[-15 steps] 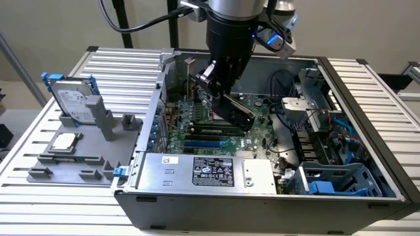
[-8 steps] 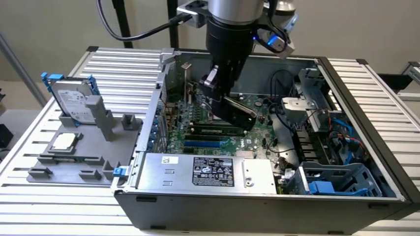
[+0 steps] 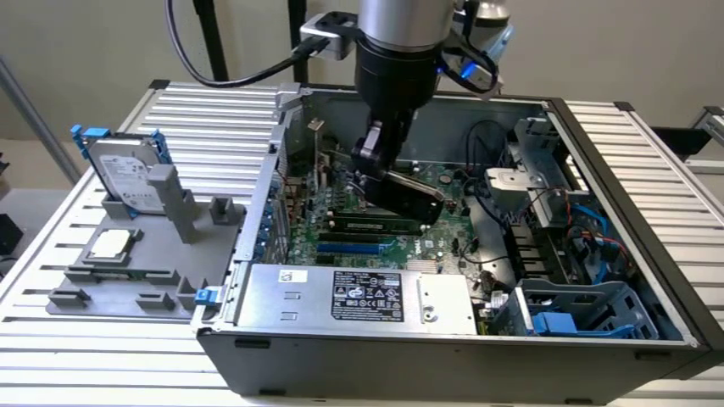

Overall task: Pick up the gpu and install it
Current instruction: 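Insert the gpu into the slot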

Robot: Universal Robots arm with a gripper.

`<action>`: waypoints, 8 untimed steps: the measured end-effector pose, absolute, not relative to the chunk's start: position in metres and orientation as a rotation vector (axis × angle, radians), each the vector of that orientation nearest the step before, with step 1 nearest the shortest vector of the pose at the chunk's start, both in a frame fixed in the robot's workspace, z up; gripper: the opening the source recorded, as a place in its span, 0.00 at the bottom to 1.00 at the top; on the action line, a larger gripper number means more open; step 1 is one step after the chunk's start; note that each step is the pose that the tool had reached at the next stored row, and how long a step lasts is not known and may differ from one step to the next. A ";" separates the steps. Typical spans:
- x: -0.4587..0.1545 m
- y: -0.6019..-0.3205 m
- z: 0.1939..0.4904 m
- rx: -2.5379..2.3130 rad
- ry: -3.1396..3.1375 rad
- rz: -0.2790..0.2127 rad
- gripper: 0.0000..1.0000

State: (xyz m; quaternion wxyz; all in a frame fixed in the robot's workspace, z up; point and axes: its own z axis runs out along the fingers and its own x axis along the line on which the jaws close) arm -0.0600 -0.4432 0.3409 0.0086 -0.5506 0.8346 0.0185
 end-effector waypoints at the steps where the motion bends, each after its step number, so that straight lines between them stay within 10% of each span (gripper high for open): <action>1: -0.060 -0.443 0.340 -1.743 2.592 0.057 0.00; 8: -0.060 -0.443 0.334 -1.903 2.472 0.052 0.00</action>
